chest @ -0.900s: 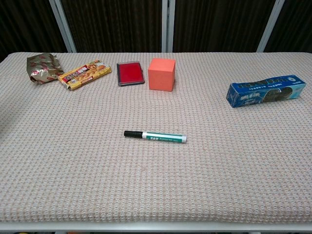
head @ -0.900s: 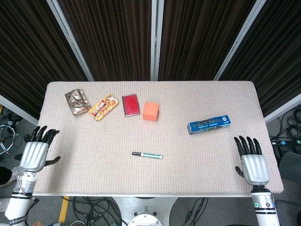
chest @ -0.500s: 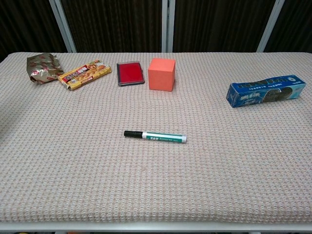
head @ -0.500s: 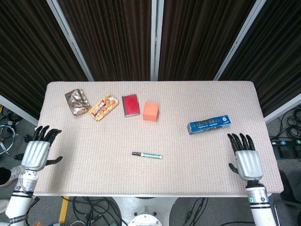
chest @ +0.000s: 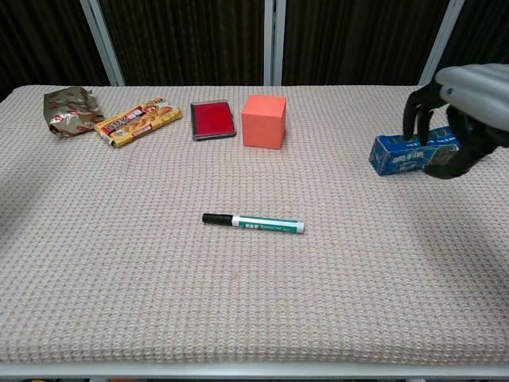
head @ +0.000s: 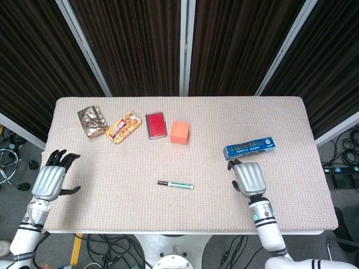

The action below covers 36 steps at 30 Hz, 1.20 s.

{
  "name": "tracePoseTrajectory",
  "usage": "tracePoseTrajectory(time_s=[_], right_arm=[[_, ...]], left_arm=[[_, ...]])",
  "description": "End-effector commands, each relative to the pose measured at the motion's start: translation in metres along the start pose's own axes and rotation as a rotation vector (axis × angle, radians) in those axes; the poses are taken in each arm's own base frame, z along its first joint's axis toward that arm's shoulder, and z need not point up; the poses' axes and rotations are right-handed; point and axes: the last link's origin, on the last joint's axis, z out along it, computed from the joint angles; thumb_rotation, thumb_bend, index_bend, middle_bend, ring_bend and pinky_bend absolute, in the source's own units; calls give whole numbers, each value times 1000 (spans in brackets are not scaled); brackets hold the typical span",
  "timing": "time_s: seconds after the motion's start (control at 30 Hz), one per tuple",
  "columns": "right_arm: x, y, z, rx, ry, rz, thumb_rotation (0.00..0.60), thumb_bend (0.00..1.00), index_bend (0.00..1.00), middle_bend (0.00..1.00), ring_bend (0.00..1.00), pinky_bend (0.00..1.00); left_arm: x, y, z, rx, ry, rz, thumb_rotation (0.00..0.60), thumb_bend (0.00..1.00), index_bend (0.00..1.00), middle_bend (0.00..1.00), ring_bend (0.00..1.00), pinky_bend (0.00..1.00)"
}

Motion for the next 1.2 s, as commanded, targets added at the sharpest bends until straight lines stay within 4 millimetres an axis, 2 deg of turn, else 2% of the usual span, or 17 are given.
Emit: tracePoseTrajectory(time_s=[0.03, 0.17, 0.4, 0.8, 1.2], right_arm=[[-6, -77, 24, 61, -128, -41, 600, 132, 378, 438, 765, 886], [-16, -111, 35, 52, -153, -72, 600, 133, 373, 448, 782, 892], [-32, -149, 41, 51, -170, -111, 600, 134, 371, 451, 782, 892], [-60, -172, 49, 30, -177, -190, 600, 134, 378, 457, 782, 892], [-73, -172, 46, 17, -187, -208, 600, 141, 426, 494, 789, 892]], left_arm=[[2, -1, 1, -9, -5, -12, 600, 60, 172, 178, 52, 58], [4, -4, 1, -14, -17, -17, 600, 61, 172, 178, 52, 62], [5, -8, -3, -11, -22, -36, 600, 61, 172, 178, 52, 63], [5, -12, -6, -14, -27, -51, 600, 60, 172, 178, 52, 63], [0, -15, -7, -13, -35, -59, 600, 61, 172, 178, 52, 63]])
